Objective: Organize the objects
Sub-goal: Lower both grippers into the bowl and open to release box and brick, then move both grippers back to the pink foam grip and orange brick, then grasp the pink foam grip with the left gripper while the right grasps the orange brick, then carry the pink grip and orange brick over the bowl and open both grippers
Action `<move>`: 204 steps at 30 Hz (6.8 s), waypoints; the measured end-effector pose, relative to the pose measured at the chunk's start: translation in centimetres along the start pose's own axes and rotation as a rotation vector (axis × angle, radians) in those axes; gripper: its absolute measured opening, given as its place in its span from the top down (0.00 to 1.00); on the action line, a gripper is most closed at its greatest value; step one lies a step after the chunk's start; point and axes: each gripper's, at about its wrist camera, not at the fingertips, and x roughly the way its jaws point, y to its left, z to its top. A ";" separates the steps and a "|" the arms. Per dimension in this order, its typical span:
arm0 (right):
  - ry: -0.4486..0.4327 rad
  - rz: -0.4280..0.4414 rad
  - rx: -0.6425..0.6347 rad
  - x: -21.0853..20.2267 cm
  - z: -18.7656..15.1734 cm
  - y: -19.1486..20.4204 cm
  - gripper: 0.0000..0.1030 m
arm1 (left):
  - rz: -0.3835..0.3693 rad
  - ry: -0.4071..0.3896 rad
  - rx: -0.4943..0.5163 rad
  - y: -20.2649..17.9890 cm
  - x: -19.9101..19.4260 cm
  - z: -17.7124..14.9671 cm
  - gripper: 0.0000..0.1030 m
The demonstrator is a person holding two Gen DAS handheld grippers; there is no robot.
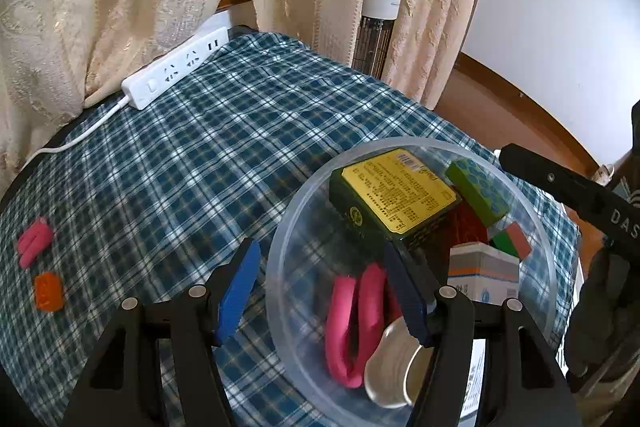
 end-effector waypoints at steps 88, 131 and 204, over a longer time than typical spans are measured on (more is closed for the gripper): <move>0.358 0.145 -0.506 20.7 -11.5 34.7 0.55 | 0.333 -0.115 -0.553 34.6 -10.1 -9.4 0.35; 0.350 0.194 -0.371 15.5 -11.4 27.3 0.65 | 0.329 0.001 -0.089 31.5 0.7 -2.1 0.37; -0.068 -0.096 0.022 -2.0 -4.6 6.4 0.38 | -0.090 -0.056 0.027 0.5 -2.3 -1.0 0.49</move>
